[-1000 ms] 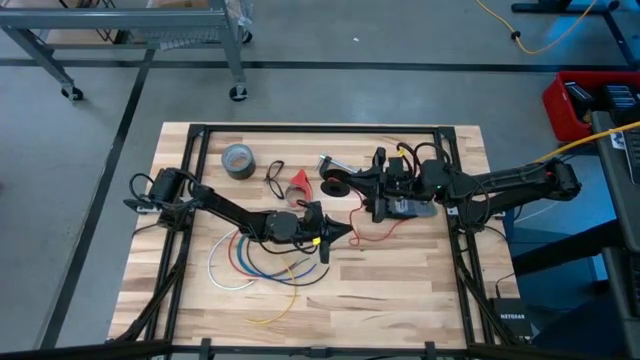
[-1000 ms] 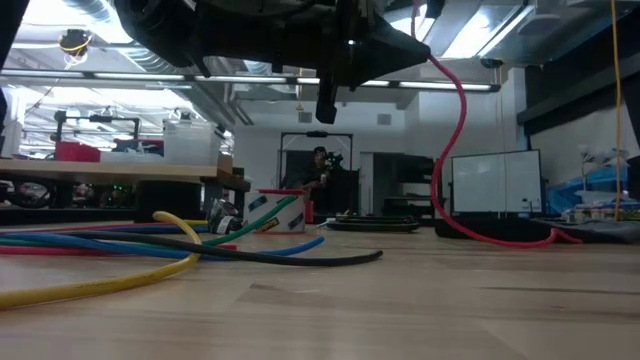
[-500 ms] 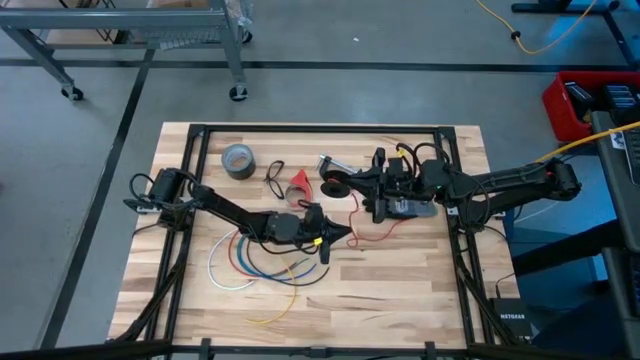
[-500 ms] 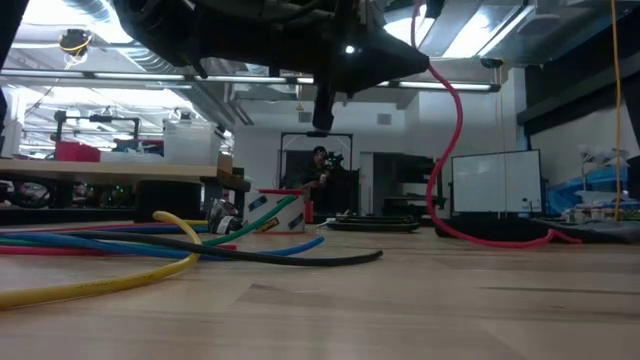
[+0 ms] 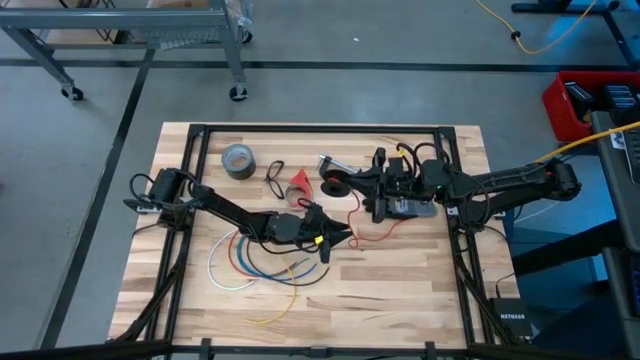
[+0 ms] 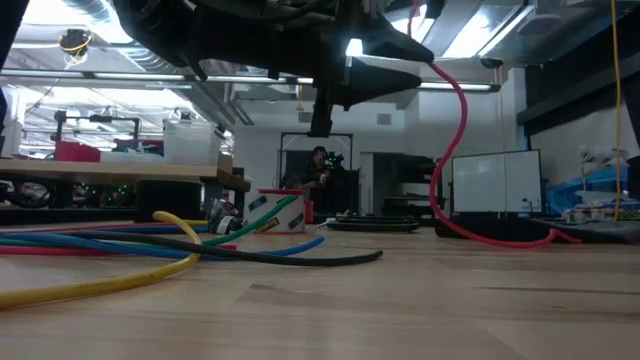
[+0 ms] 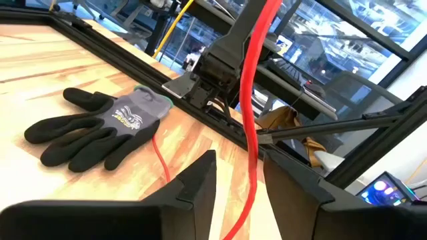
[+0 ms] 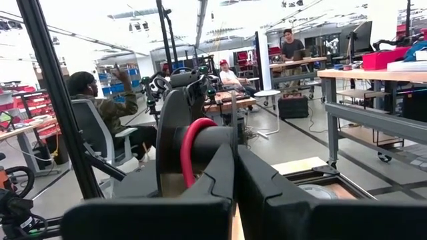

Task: Coil cords
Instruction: Coil the orange wire on the spool

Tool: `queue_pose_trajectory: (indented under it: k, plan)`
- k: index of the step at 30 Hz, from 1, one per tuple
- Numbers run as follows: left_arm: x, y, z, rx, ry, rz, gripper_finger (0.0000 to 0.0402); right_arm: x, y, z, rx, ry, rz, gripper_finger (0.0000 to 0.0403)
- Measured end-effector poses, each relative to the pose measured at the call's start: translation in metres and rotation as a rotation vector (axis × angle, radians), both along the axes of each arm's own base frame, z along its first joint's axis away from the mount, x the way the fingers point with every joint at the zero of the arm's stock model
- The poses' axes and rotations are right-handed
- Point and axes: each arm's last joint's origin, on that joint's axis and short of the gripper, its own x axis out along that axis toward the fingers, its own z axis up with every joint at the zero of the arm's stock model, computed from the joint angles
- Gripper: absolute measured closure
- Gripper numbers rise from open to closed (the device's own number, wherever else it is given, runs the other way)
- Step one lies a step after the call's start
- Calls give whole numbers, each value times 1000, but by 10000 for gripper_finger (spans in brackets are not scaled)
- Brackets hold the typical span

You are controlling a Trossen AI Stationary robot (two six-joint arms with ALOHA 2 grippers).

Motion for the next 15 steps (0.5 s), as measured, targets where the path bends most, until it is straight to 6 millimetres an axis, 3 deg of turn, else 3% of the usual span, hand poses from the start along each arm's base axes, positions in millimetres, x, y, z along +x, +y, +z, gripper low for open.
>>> queue_pose_trajectory:
  k: [15]
  plan:
    - [9, 2, 13, 64, -20, 6, 339, 0, 0, 1, 0, -5, -1, 398]
